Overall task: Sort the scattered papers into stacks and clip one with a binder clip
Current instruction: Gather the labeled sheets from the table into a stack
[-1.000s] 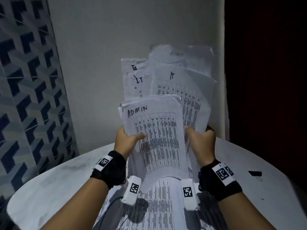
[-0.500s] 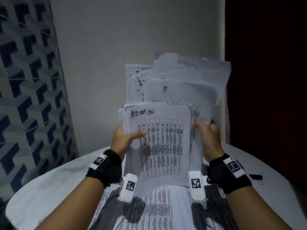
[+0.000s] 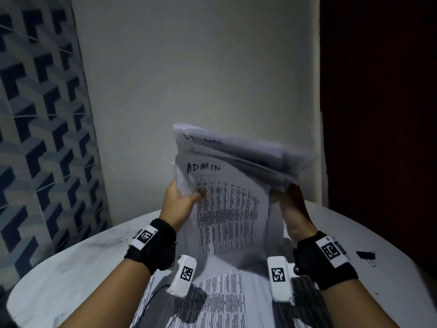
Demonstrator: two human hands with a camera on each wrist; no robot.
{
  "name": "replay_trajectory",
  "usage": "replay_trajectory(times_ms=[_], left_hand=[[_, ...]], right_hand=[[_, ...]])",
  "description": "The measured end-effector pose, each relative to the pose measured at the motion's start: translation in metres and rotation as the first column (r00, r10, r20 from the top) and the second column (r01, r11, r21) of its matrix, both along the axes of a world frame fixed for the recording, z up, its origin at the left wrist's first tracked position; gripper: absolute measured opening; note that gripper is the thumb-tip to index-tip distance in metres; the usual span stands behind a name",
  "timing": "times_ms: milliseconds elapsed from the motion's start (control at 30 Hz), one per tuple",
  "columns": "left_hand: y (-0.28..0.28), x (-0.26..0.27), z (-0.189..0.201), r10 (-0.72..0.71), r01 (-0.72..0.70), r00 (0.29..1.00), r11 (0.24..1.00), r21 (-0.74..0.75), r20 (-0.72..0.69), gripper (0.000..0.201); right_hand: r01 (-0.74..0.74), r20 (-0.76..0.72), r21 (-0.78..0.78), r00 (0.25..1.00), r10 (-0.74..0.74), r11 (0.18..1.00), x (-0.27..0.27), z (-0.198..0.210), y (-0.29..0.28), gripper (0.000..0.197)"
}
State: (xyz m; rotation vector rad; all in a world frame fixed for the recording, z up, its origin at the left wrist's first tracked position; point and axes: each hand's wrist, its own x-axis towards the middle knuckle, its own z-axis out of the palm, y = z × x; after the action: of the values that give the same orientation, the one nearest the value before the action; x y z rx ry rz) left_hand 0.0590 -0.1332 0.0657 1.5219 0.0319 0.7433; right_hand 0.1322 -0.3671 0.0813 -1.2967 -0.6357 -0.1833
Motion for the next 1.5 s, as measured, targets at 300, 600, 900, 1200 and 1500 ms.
replay_trajectory(times_ms=[300, 600, 900, 1200, 1500], left_hand=[[-0.011, -0.001, 0.035, 0.068, -0.068, 0.992, 0.998, -0.004, 0.104, 0.039], [-0.006, -0.008, 0.053, 0.070, -0.063, 0.986, 0.997, -0.053, 0.150, 0.039], [-0.016, -0.015, 0.046, 0.137, -0.154, 0.961, 0.987, 0.052, 0.238, 0.061], [0.002, -0.023, 0.023, 0.118, -0.126, 0.984, 0.990, 0.055, 0.130, 0.057], [-0.001, -0.020, 0.022, 0.234, -0.244, 0.956, 0.969, 0.037, 0.176, 0.040]], right_hand=[[-0.231, -0.037, -0.191, 0.973, 0.228, 0.954, 0.003, 0.023, -0.010, 0.082], [0.107, -0.043, -0.250, 0.992, -0.121, 0.962, 0.012, 0.019, -0.014, 0.056], [0.210, -0.063, -0.057, 0.975, -0.213, 0.976, -0.010, 0.013, 0.007, 0.021], [0.113, -0.133, -0.050, 0.984, -0.118, 0.992, -0.012, 0.007, 0.009, 0.028], [0.275, 0.048, -0.039, 0.961, -0.273, 0.961, -0.010, 0.009, 0.028, 0.018]])
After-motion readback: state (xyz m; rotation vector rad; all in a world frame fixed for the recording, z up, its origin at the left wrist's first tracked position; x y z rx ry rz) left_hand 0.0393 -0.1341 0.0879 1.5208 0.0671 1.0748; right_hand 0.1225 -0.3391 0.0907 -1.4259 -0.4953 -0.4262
